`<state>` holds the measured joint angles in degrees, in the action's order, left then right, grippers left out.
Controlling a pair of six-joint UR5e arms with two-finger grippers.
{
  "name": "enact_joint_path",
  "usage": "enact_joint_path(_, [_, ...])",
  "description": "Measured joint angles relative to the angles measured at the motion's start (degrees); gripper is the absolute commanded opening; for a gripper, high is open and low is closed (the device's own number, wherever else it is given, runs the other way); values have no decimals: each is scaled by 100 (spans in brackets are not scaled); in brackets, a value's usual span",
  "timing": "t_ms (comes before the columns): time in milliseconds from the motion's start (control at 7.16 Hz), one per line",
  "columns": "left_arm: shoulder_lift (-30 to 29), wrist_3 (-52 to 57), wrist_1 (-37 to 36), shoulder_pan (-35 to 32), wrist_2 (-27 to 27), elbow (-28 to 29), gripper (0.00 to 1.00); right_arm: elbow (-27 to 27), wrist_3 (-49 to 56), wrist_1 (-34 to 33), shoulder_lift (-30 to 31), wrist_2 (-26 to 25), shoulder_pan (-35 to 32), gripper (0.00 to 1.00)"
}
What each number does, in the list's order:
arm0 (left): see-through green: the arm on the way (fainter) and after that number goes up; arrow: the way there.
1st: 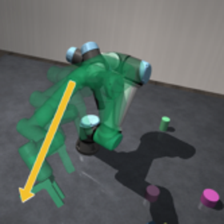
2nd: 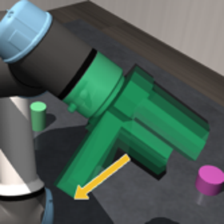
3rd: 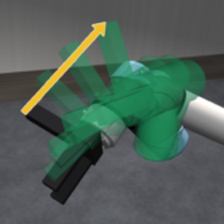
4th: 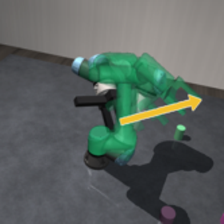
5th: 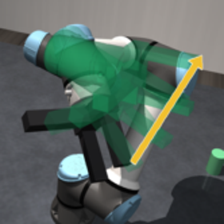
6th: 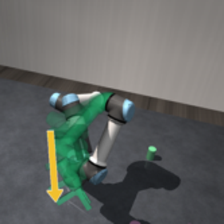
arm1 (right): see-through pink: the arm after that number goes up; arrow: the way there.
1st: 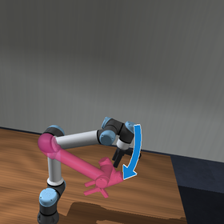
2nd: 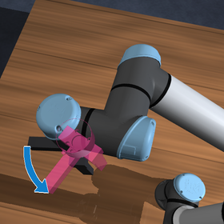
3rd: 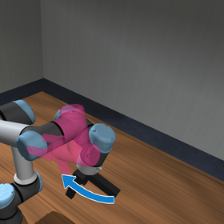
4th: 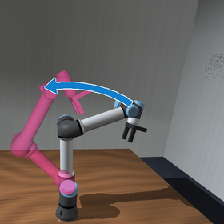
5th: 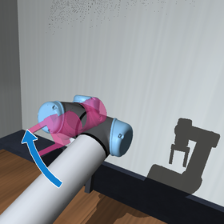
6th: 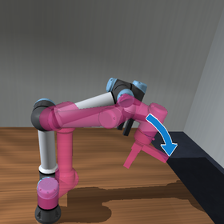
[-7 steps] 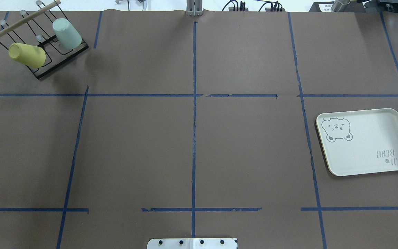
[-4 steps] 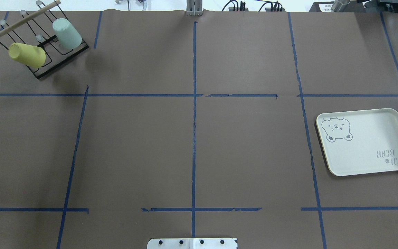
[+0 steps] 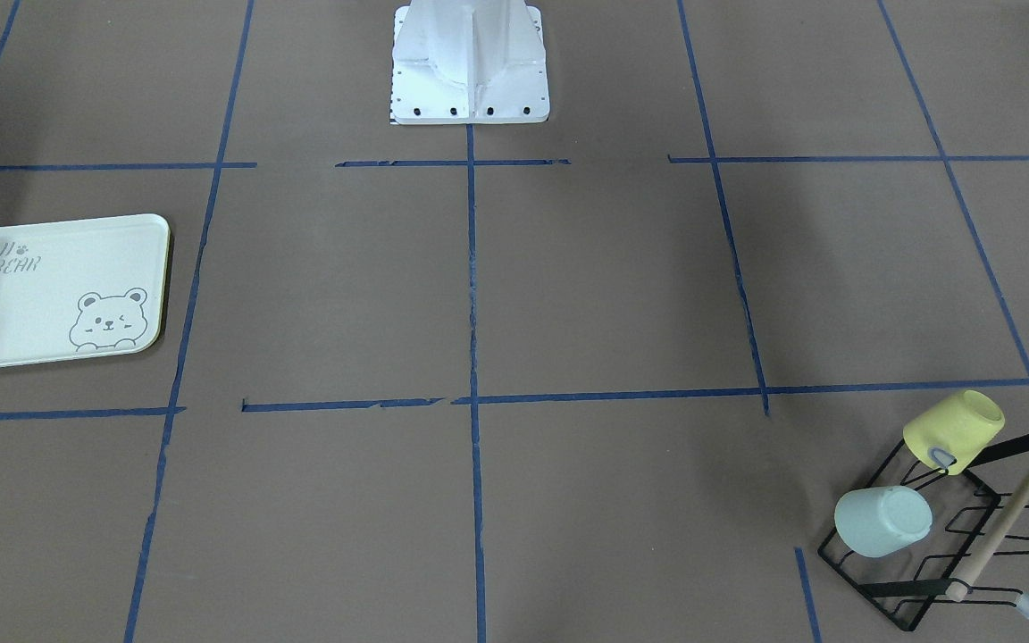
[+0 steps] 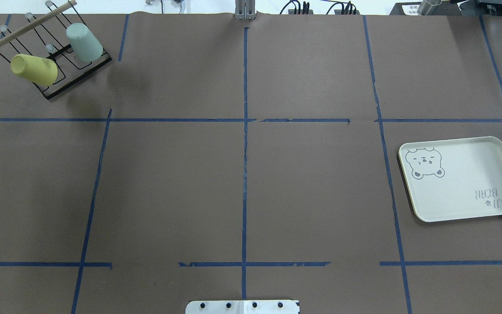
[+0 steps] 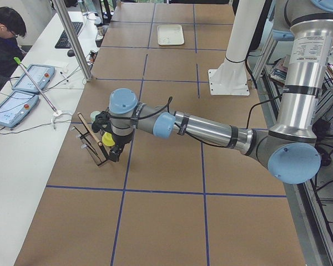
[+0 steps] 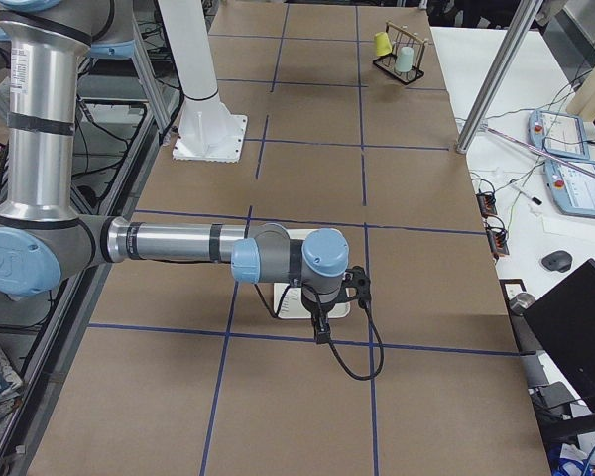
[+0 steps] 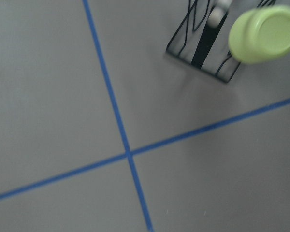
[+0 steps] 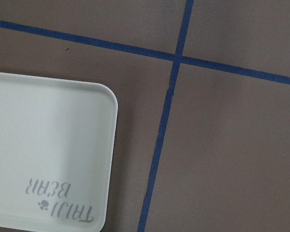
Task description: Left arm grabs green cup and hands to right arm on tray
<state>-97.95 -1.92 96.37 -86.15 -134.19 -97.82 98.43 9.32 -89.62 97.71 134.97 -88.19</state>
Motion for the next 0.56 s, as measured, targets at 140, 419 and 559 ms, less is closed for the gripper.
enact_joint_path(140, [-321,-621,28,309,44,26,100,0,0,-2,4,2,5,100])
enact_joint_path(419, [-1176,-1597,42,876,273,389,100,1,0,-9,16,3,10,100])
enact_joint_path(559, [-1690,-1997,54,1054,404,800,100,0,0,-11,18,3,12,100])
